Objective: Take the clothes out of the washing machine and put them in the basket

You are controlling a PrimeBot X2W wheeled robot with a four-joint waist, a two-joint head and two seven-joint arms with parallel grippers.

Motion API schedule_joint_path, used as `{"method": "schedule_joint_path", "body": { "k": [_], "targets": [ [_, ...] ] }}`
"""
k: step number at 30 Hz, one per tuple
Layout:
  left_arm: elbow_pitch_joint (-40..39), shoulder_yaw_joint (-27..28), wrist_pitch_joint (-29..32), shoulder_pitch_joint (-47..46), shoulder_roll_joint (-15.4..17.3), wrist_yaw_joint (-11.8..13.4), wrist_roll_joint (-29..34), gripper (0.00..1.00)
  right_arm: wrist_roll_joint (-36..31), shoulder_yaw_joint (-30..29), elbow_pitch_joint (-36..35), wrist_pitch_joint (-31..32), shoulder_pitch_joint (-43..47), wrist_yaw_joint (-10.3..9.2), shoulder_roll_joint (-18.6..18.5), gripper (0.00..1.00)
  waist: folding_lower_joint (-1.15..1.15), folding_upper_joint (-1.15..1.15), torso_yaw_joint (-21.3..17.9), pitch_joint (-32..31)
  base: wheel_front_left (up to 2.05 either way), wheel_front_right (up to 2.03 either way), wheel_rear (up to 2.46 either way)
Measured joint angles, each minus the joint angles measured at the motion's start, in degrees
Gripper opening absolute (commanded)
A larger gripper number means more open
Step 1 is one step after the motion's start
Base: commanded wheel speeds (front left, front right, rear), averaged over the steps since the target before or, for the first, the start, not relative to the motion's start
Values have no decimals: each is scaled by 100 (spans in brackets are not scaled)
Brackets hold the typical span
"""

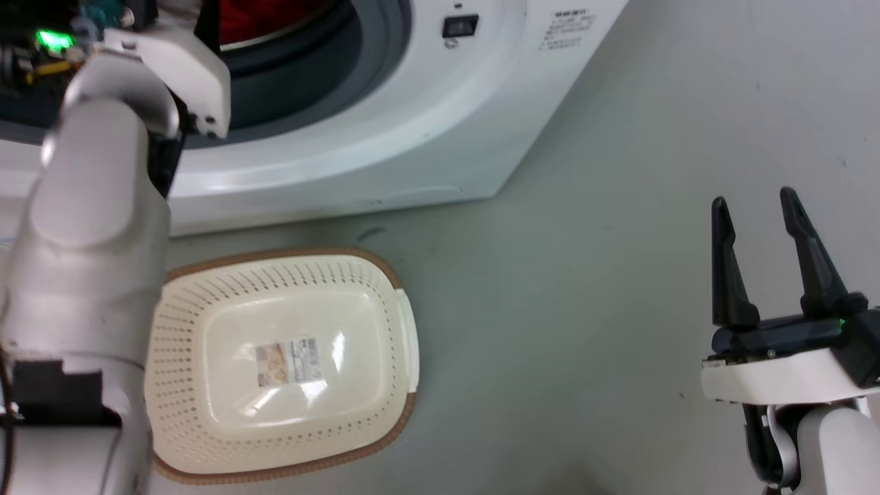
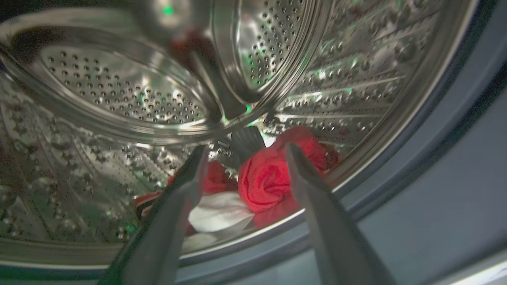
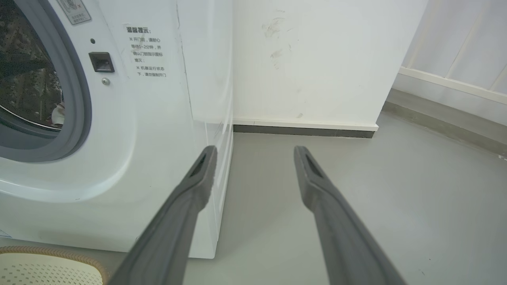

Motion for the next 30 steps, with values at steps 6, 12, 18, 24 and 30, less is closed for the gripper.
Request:
{"method": "schedule_joint_path", "body": {
  "k": [6, 12, 18, 24, 30],
  "targets": [
    [499, -302, 575, -1082, 298, -43, 68, 100, 209, 43, -40, -1, -283, 0, -2, 100, 0, 0, -217, 623, 0, 0, 0],
    [971, -778, 1350, -2106, 478, -48, -187, 100, 437, 81, -58, -1, -488, 0, -2, 100, 0, 0, -483, 1257, 0, 0, 0],
    [1289, -1289, 2198, -2896, 758, -49, -654, 100, 641, 171, -99, -1, -679, 0, 0, 100, 0, 0, -704, 1769, 0, 0, 0],
    [1363, -1763, 2930, -3370, 858, -49, -1084, 100, 782, 159, -111, -1, -740, 0, 0, 100, -1, 0, -866, 2131, 0, 0, 0],
    [1419, -2052, 3446, -3591, 998, -44, -1426, 100, 836, 153, -113, -1, -765, 0, 1, 100, -1, 0, -924, 2273, 0, 0, 0]
  ]
}}
